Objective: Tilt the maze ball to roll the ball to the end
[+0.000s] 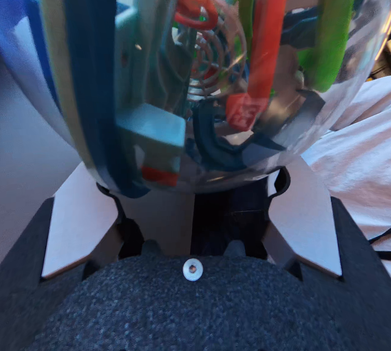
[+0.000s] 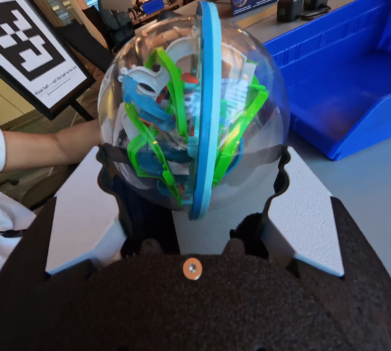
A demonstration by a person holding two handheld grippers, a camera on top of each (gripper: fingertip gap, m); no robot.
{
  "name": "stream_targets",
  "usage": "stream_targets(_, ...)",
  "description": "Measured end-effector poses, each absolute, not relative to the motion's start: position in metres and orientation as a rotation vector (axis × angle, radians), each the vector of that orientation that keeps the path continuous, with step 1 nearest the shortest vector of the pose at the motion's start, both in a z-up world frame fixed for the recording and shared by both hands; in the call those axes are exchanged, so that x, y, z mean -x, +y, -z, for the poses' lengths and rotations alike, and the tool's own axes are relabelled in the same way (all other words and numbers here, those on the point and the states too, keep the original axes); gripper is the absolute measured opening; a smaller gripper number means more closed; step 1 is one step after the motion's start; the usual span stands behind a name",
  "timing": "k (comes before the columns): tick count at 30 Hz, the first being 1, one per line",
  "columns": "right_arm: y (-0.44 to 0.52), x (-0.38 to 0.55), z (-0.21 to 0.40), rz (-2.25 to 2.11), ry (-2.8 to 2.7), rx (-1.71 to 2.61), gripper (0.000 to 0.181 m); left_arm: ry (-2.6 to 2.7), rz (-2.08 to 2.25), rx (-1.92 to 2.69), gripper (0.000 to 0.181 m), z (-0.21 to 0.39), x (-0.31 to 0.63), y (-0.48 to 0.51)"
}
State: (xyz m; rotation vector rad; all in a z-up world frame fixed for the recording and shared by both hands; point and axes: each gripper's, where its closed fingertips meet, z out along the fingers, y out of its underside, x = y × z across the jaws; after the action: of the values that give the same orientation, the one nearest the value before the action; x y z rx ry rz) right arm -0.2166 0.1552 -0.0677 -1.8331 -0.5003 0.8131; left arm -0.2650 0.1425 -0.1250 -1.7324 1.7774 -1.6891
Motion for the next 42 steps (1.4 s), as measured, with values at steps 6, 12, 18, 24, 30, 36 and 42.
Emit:
stream_targets(6,0.150,0.212,0.057,-0.825,-0.450,1.877,0.154,1.758,1.792,1.744,0.155,0.117,0.260,0.131)
stream_targets(12,0.150,0.212,0.050,-0.835,-0.398,1.913,0.154,1.733,1.901,1.755,0.154,0.113,0.260,0.124)
stream_targets(18,0.150,0.213,0.052,-0.830,-0.408,1.939,0.154,1.738,1.910,1.758,0.153,0.116,0.262,0.123)
stream_targets(24,0.150,0.215,0.055,-0.766,-0.521,1.870,0.154,1.783,1.758,1.713,0.151,0.123,0.262,0.129)
stream_targets(30,0.153,0.217,0.071,-0.711,-0.638,1.893,0.154,1.822,1.574,1.696,0.150,0.139,0.264,0.140)
stream_targets(36,0.162,0.221,0.074,-0.726,-0.658,1.886,0.155,1.807,1.481,1.683,0.149,0.149,0.266,0.149)
stream_targets(42,0.173,0.218,0.048,-0.948,-0.477,1.796,0.154,1.843,1.203,1.656,0.139,0.164,0.264,0.159)
